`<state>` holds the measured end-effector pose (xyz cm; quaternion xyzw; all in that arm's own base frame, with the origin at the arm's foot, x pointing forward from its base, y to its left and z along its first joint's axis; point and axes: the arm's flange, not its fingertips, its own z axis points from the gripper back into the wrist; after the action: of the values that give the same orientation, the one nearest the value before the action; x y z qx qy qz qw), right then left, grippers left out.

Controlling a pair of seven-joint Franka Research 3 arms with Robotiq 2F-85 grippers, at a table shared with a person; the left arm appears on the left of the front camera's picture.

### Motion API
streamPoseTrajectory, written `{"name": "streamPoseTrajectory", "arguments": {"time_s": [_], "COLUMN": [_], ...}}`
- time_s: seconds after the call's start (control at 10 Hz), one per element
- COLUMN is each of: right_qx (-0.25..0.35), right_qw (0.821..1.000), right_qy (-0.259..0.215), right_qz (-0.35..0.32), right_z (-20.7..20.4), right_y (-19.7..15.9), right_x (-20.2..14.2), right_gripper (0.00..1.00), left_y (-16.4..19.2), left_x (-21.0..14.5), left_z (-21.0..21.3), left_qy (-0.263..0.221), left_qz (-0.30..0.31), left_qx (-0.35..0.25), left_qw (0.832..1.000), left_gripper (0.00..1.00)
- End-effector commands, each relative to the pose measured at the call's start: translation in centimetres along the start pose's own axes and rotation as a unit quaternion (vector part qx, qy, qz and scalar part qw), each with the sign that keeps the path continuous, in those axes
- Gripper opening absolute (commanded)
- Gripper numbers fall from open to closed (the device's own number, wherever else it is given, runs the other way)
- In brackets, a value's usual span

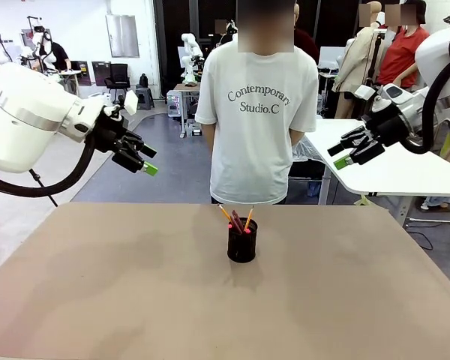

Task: Place the pens into the pen holder.
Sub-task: Pick up a writing instrument from the table and place it into the Pen holder.

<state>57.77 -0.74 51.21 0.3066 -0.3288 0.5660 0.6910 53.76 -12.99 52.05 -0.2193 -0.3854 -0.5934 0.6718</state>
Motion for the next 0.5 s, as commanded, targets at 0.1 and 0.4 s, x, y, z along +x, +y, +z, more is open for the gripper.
{"name": "streamPoseTrajectory", "arguments": {"time_s": [0.1,0.4], "right_qx": [0.001,0.001], "right_qw": [1.000,1.000], "right_qy": [0.000,0.000], "right_qz": [0.000,0.000], "right_z": [-0.12,-0.12], "right_y": [0.14,0.14], "right_x": [0.09,0.09], "right_gripper": [1.00,1.00], "left_y": [-0.08,-0.08], "left_x": [0.04,0.04], "left_z": [0.23,0.23], "left_qy": [0.003,0.003], "left_qz": [0.004,0.004], "left_qx": [-0.002,-0.002], "left_qw": [1.000,1.000], "left_gripper": [1.00,1.00]}}
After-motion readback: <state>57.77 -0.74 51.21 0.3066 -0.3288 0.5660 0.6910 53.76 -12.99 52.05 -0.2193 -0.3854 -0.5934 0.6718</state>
